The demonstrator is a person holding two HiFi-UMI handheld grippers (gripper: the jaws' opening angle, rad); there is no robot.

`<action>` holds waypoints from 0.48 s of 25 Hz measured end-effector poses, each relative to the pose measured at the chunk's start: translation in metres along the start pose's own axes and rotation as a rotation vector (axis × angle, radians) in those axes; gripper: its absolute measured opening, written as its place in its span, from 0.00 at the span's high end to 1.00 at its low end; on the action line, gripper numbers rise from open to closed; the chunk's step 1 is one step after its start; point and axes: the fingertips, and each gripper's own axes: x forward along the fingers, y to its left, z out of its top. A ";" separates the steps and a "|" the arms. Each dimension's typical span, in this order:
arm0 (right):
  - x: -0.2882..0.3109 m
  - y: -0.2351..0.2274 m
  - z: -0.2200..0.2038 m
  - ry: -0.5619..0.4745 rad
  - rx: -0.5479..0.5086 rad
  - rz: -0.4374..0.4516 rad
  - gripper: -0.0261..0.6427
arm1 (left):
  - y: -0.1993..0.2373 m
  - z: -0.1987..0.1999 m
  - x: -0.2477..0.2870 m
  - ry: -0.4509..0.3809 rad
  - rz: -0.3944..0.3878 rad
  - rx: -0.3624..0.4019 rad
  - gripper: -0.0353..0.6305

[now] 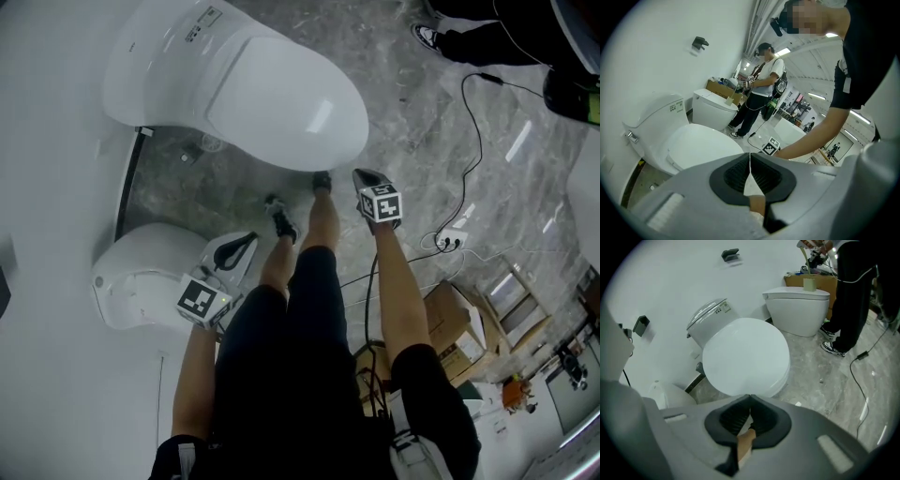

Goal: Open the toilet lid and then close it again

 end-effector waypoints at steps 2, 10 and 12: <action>0.008 -0.010 0.001 -0.015 0.026 -0.014 0.96 | 0.004 -0.005 0.006 0.005 -0.005 0.002 0.92; 0.030 -0.034 0.002 -0.075 0.140 -0.032 0.86 | 0.012 -0.022 0.020 0.032 -0.003 -0.014 0.92; 0.033 -0.037 0.005 -0.090 0.167 -0.027 0.83 | 0.013 -0.026 0.022 0.040 -0.006 -0.012 0.92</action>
